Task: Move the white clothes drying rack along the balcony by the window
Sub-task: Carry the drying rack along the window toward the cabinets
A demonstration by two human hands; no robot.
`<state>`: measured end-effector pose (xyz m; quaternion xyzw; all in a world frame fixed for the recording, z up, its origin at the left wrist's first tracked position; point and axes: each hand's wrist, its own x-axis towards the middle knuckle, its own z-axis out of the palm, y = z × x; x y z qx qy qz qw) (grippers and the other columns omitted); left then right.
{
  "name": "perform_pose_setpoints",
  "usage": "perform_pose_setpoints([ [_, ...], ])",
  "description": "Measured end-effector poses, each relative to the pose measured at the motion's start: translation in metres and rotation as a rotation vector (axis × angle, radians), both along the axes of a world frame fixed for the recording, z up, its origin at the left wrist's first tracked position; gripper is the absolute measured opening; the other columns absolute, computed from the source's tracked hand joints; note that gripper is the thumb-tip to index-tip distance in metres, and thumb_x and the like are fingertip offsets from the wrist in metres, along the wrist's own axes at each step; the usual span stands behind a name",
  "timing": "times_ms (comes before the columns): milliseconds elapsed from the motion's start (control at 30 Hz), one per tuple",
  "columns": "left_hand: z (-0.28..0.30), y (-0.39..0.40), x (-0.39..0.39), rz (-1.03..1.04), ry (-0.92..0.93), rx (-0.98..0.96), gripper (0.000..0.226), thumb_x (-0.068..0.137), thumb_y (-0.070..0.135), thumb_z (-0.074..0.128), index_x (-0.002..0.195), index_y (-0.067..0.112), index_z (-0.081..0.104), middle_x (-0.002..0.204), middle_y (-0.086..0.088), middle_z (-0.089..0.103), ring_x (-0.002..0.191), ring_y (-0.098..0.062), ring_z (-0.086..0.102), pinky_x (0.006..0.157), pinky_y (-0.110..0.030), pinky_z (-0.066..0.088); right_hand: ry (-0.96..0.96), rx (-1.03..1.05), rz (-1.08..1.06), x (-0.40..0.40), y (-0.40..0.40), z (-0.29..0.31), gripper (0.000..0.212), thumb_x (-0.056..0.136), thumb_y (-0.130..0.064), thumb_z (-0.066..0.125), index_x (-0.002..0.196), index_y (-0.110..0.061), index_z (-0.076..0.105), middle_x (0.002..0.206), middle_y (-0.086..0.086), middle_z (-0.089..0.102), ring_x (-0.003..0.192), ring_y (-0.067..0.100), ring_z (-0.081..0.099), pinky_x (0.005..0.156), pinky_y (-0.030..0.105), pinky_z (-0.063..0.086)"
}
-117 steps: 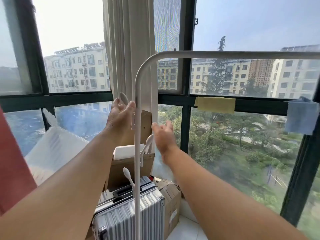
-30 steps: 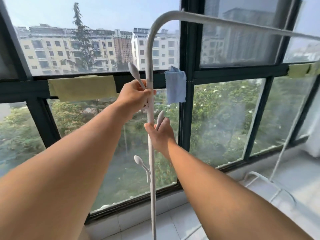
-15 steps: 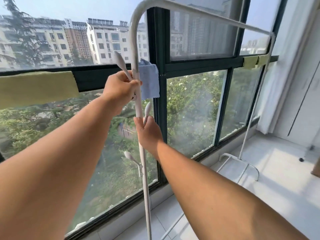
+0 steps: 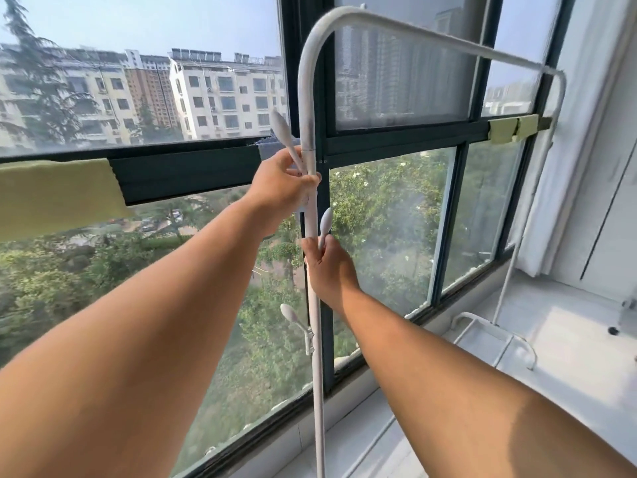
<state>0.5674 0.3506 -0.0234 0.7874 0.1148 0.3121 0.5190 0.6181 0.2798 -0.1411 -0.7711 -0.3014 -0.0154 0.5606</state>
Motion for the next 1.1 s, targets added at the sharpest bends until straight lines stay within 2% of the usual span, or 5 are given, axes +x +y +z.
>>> perform_pose_setpoints([
  [200, -0.003, 0.000, 0.041, -0.092, 0.017, 0.027, 0.042, 0.084, -0.004, 0.054, 0.097, 0.035, 0.051, 0.093, -0.004, 0.070, 0.098, -0.029, 0.068, 0.081, -0.046, 0.059, 0.019, -0.034, -0.057, 0.038, -0.005, 0.003, 0.044, 0.095, -0.043, 0.039, 0.107, -0.002, 0.049, 0.089, 0.014, 0.061, 0.079, 0.031, 0.059, 0.062, 0.032, 0.043],
  [300, -0.003, 0.001, 0.066, -0.131, 0.004, 0.065, 0.041, 0.084, -0.001, 0.056, 0.086, 0.040, 0.052, 0.095, -0.008, 0.071, 0.089, -0.026, 0.067, 0.080, -0.048, 0.059, 0.051, -0.028, -0.110, 0.058, -0.006, 0.005, 0.041, 0.096, -0.040, 0.040, 0.108, -0.002, 0.049, 0.084, 0.010, 0.058, 0.073, 0.024, 0.054, 0.052, 0.026, 0.037],
  [400, -0.003, 0.005, 0.093, -0.203, -0.001, 0.096, 0.039, 0.084, -0.001, 0.057, 0.080, 0.037, 0.055, 0.083, -0.003, 0.067, 0.083, -0.023, 0.064, 0.079, -0.045, 0.060, 0.082, -0.042, -0.196, 0.079, -0.004, 0.005, 0.039, 0.096, -0.037, 0.040, 0.112, -0.002, 0.050, 0.088, 0.007, 0.055, 0.080, 0.022, 0.052, 0.067, 0.027, 0.039],
  [600, -0.005, 0.009, 0.143, -0.350, 0.025, 0.124, 0.021, 0.085, 0.001, 0.061, 0.094, 0.020, 0.060, 0.092, -0.014, 0.068, 0.089, -0.034, 0.068, 0.084, -0.053, 0.057, 0.087, -0.180, -0.358, 0.115, -0.007, 0.006, 0.021, 0.096, -0.035, 0.041, 0.096, -0.015, 0.046, 0.070, -0.004, 0.047, 0.060, 0.014, 0.046, 0.047, 0.024, 0.028],
  [1100, -0.012, 0.015, 0.219, -0.519, -0.027, 0.136, 0.024, 0.085, 0.009, 0.064, 0.101, 0.026, 0.057, 0.074, -0.002, 0.062, 0.087, -0.031, 0.067, 0.084, -0.051, 0.057, 0.116, -0.173, -0.520, 0.166, -0.007, -0.005, 0.013, 0.092, -0.026, 0.049, 0.101, -0.019, 0.055, 0.075, -0.006, 0.054, 0.066, 0.011, 0.053, 0.051, 0.024, 0.037],
])
